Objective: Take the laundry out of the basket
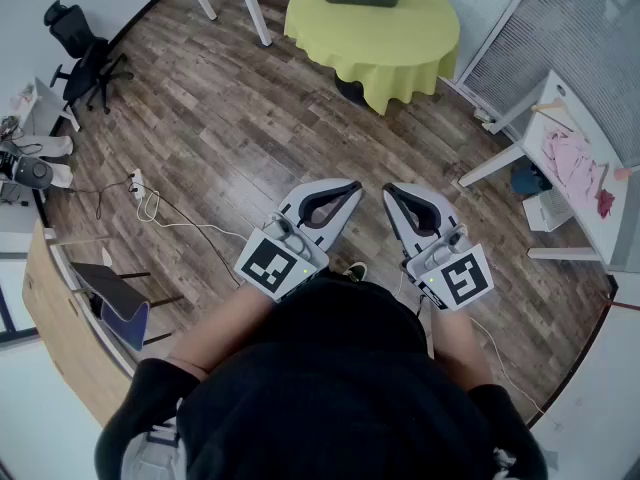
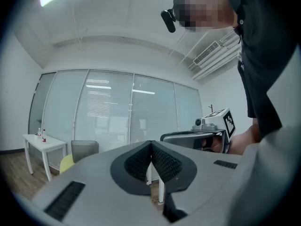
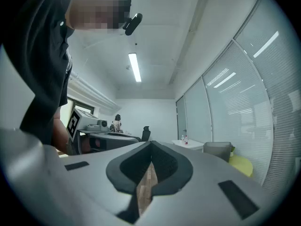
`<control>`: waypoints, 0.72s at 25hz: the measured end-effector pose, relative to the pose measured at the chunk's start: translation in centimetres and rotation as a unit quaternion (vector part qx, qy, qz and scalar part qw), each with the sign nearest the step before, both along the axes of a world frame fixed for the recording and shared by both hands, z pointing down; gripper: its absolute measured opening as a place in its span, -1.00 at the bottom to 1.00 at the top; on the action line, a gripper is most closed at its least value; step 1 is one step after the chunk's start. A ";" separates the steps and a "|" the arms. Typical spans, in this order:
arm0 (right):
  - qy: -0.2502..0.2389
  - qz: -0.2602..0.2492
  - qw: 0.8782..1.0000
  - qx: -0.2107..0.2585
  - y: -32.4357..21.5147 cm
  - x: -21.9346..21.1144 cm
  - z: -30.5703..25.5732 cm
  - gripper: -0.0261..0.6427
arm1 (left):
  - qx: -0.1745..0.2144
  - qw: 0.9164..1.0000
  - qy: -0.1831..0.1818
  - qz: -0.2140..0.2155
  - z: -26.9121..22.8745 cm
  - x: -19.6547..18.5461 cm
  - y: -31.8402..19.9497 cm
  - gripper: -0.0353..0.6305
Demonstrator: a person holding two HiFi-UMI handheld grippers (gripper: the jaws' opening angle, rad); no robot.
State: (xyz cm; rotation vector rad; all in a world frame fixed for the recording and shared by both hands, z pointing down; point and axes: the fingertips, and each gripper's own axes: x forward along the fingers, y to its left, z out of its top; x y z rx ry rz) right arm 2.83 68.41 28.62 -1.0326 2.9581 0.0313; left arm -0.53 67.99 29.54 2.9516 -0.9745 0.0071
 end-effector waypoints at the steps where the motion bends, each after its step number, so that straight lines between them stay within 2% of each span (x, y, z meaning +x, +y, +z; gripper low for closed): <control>1: 0.000 -0.001 1.000 0.000 0.1 0.0 0.0 -0.85 | 0.000 1.000 0.000 -0.001 0.1 0.0 0.1 -0.87; 9: 0.004 -0.002 1.000 -0.002 0.1 -0.6 0.2 -0.85 | -0.007 1.000 0.000 -0.002 0.4 -0.4 0.2 -0.87; 18: -0.005 0.012 1.000 -0.011 -2.7 -2.2 0.5 -0.85 | -0.010 1.000 0.001 -0.013 0.9 -2.5 -2.2 -0.87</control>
